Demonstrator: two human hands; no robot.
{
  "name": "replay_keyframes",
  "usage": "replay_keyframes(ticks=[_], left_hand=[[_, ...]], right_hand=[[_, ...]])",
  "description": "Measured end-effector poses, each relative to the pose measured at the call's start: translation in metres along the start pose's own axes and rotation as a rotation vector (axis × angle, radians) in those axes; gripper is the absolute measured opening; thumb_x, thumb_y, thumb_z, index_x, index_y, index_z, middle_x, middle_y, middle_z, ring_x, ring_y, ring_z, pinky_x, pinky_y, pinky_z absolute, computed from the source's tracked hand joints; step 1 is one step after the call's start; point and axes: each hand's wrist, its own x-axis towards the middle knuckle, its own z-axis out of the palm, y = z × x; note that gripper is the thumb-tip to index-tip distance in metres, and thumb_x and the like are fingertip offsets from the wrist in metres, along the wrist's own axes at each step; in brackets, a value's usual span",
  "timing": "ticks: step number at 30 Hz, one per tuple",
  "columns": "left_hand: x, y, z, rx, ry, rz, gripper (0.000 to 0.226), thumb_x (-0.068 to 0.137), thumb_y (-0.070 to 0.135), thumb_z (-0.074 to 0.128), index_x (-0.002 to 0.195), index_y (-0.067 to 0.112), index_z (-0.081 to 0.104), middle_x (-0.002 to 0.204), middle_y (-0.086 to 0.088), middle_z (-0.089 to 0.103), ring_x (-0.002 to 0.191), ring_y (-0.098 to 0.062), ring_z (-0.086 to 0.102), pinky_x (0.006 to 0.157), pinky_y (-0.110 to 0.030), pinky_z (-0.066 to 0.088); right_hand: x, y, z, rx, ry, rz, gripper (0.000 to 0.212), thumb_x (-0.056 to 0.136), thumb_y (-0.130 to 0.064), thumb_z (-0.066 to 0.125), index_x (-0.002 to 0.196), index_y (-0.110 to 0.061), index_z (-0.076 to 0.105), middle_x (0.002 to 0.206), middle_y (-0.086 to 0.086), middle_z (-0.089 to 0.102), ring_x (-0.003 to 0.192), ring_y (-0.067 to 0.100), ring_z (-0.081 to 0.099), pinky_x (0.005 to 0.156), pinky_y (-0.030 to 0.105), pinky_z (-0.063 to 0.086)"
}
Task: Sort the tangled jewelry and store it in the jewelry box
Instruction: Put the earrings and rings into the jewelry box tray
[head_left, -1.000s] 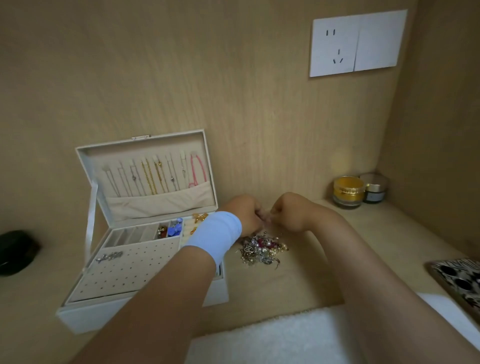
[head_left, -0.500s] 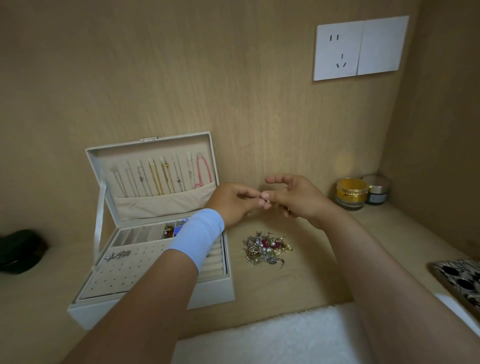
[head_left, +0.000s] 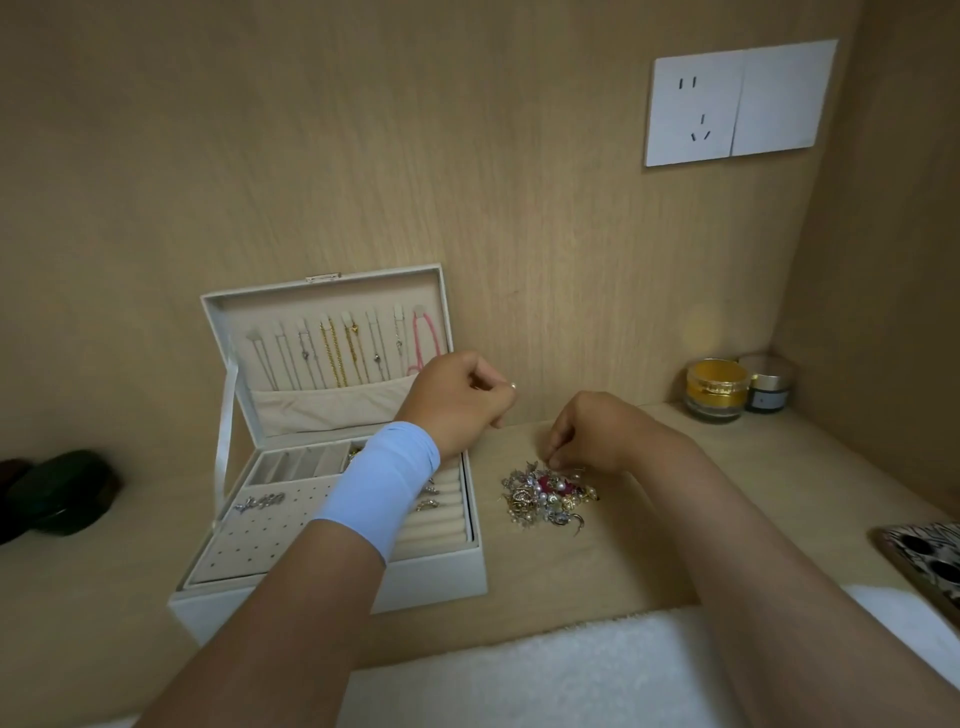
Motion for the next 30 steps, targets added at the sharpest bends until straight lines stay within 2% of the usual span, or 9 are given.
replay_keyframes(ticks=[3,6,8,11,13,17,20,25,30], left_hand=[[-0.008,-0.002,-0.005,-0.092,-0.016,-0.012,0.010,0.084,0.011,0.071,0.078,0.011,0.064,0.078,-0.010,0.075,0.059,-0.013,0.066,0.071,-0.030,0.054],[-0.017,-0.002,-0.017,-0.131,0.009,-0.031,0.011,0.085,0.006,0.069,0.077,0.011,0.064,0.081,-0.005,0.076,0.055,-0.012,0.064,0.060,-0.026,0.050],[-0.024,-0.001,-0.029,-0.159,0.022,-0.050,0.010,0.085,0.005,0.068,0.077,0.010,0.065,0.081,-0.004,0.076,0.057,-0.015,0.064,0.058,-0.026,0.051],[-0.039,-0.004,-0.054,-0.167,0.067,-0.061,0.008,0.085,0.004,0.071,0.079,0.007,0.068,0.072,-0.002,0.075,0.055,-0.014,0.063,0.049,-0.017,0.046],[-0.051,-0.011,-0.070,-0.146,0.097,-0.069,0.007,0.084,0.005,0.073,0.079,0.006,0.069,0.063,-0.001,0.072,0.052,-0.013,0.062,0.049,-0.016,0.046],[-0.073,-0.029,-0.096,-0.138,0.157,-0.115,0.008,0.083,0.008,0.076,0.080,0.004,0.069,0.065,-0.008,0.072,0.051,-0.016,0.063,0.053,-0.020,0.048],[-0.091,-0.043,-0.111,-0.148,0.185,-0.118,0.006,0.085,0.007,0.072,0.080,0.007,0.068,0.075,-0.011,0.074,0.054,-0.022,0.065,0.056,-0.023,0.048],[-0.111,-0.063,-0.126,-0.201,0.223,-0.121,0.009,0.094,0.006,0.061,0.088,0.002,0.065,0.071,-0.001,0.071,0.046,-0.013,0.054,0.043,-0.012,0.038],[-0.119,-0.078,-0.128,-0.189,0.220,-0.086,0.010,0.094,0.008,0.062,0.085,0.010,0.065,0.075,0.000,0.070,0.052,-0.016,0.056,0.053,-0.018,0.045]], right_hand=[[0.001,-0.002,0.001,-0.073,0.012,-0.002,0.010,0.077,-0.022,0.082,0.080,-0.031,0.079,0.076,-0.019,0.070,0.080,0.000,0.063,0.077,0.026,0.052],[0.000,-0.005,0.003,-0.121,0.038,-0.034,0.010,0.082,-0.020,0.073,0.074,-0.026,0.074,0.077,-0.015,0.068,0.081,0.009,0.065,0.077,0.029,0.055],[-0.002,-0.013,0.000,-0.018,0.136,-0.064,0.010,0.081,-0.016,0.069,0.072,-0.018,0.073,0.076,-0.010,0.070,0.078,0.010,0.066,0.074,0.028,0.057],[-0.010,-0.046,-0.008,0.219,0.220,-0.175,0.006,0.080,-0.010,0.073,0.076,-0.014,0.076,0.075,-0.006,0.072,0.067,0.002,0.063,0.065,0.019,0.052],[-0.018,-0.076,-0.008,0.360,0.197,-0.269,0.009,0.079,-0.009,0.077,0.078,-0.018,0.077,0.070,-0.008,0.070,0.062,-0.001,0.060,0.065,0.017,0.051],[-0.036,-0.122,0.008,0.501,0.054,-0.363,0.018,0.083,-0.010,0.078,0.096,-0.021,0.079,0.072,-0.004,0.074,0.066,0.001,0.065,0.074,0.021,0.056],[-0.046,-0.145,0.025,0.464,0.019,-0.422,0.009,0.084,-0.014,0.078,0.089,-0.021,0.081,0.076,0.000,0.074,0.062,-0.002,0.059,0.067,0.019,0.051],[-0.054,-0.159,0.049,0.267,-0.047,-0.469,0.003,0.085,-0.027,0.079,0.086,-0.029,0.078,0.070,-0.022,0.069,0.059,-0.006,0.059,0.060,0.011,0.042],[-0.057,-0.164,0.056,0.022,-0.047,-0.539,0.005,0.089,-0.031,0.074,0.087,-0.036,0.074,0.081,-0.016,0.072,0.067,-0.004,0.060,0.062,0.012,0.039]])
